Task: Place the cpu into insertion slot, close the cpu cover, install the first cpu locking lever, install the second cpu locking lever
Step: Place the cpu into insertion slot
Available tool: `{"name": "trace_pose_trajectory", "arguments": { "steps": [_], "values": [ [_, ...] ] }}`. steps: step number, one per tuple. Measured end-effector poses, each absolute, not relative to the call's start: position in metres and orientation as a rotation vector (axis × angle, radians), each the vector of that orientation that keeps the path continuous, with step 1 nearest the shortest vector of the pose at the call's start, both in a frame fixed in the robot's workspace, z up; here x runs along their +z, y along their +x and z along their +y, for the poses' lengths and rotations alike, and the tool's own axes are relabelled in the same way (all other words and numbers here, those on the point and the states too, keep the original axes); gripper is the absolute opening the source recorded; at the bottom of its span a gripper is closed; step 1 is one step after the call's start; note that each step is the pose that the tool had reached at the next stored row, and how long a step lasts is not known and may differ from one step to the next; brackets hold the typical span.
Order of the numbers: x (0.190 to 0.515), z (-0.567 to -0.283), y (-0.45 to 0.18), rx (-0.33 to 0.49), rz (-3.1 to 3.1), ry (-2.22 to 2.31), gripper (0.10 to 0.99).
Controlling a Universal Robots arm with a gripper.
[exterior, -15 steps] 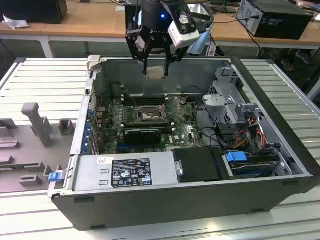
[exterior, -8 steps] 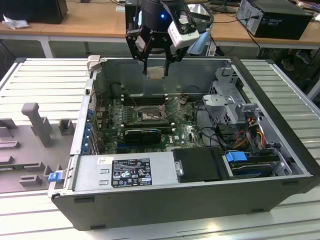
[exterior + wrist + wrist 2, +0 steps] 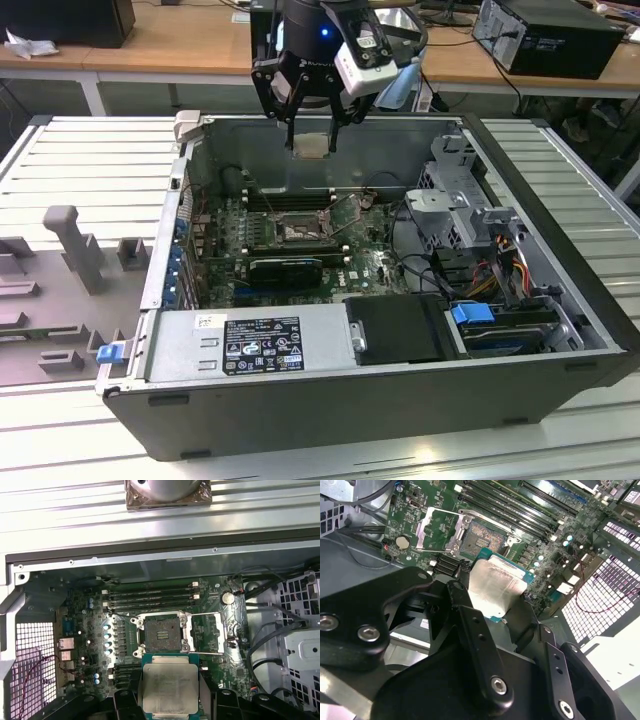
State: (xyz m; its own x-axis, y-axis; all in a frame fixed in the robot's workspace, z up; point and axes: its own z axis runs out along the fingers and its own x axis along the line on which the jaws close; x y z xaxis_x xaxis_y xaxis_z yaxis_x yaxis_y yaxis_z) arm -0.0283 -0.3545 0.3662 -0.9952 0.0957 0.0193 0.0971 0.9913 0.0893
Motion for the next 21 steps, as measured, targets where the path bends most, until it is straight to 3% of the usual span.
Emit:
{"name": "trace_pose_trajectory", "arguments": {
  "steps": [21],
  "values": [
    [0.3662,-0.3545,-0.0283,-0.142,-3.118,-0.209,0.537]
  ]
}}
